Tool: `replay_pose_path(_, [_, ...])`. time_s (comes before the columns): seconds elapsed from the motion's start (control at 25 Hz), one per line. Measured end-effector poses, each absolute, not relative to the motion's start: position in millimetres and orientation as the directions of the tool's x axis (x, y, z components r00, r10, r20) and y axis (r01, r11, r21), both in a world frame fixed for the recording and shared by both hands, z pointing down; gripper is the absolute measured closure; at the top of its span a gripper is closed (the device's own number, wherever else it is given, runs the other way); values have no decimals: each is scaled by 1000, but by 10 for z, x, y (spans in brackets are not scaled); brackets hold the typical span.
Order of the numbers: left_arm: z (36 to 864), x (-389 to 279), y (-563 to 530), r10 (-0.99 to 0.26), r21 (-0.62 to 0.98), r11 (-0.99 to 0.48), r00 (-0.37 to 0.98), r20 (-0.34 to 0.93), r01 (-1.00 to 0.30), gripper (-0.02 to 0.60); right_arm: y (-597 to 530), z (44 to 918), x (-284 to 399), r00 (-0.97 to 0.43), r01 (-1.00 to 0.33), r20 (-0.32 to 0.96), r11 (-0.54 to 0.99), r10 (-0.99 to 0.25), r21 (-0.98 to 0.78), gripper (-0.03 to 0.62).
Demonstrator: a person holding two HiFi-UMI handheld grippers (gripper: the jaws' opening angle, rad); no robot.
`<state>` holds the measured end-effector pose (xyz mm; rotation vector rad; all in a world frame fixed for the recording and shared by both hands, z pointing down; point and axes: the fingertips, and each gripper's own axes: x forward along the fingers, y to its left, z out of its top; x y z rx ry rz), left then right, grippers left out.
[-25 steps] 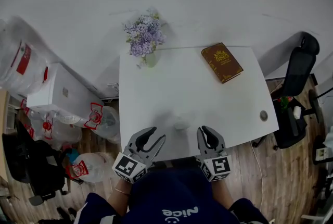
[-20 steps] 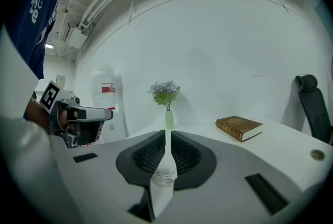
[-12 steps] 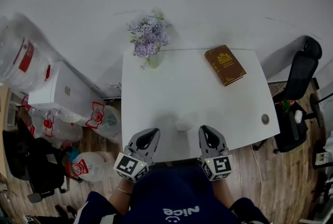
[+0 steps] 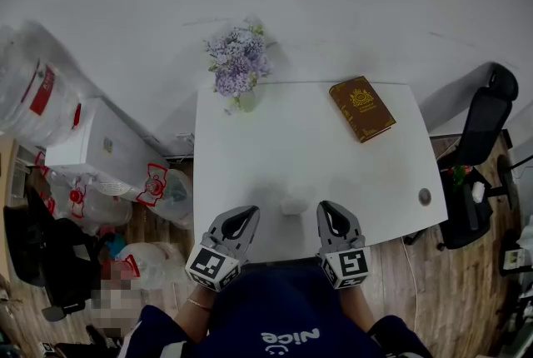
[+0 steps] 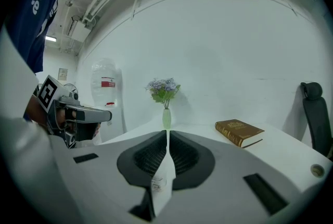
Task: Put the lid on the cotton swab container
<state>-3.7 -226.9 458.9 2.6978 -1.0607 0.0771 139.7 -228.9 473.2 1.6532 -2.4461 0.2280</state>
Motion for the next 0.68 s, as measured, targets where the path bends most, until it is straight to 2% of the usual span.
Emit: replay_pose_path(0.68, [4639,-66,-2434,-695,149,-687,703,152,-711,563,-2475,4663,1354,-395,-911,240,412,-887,21,539])
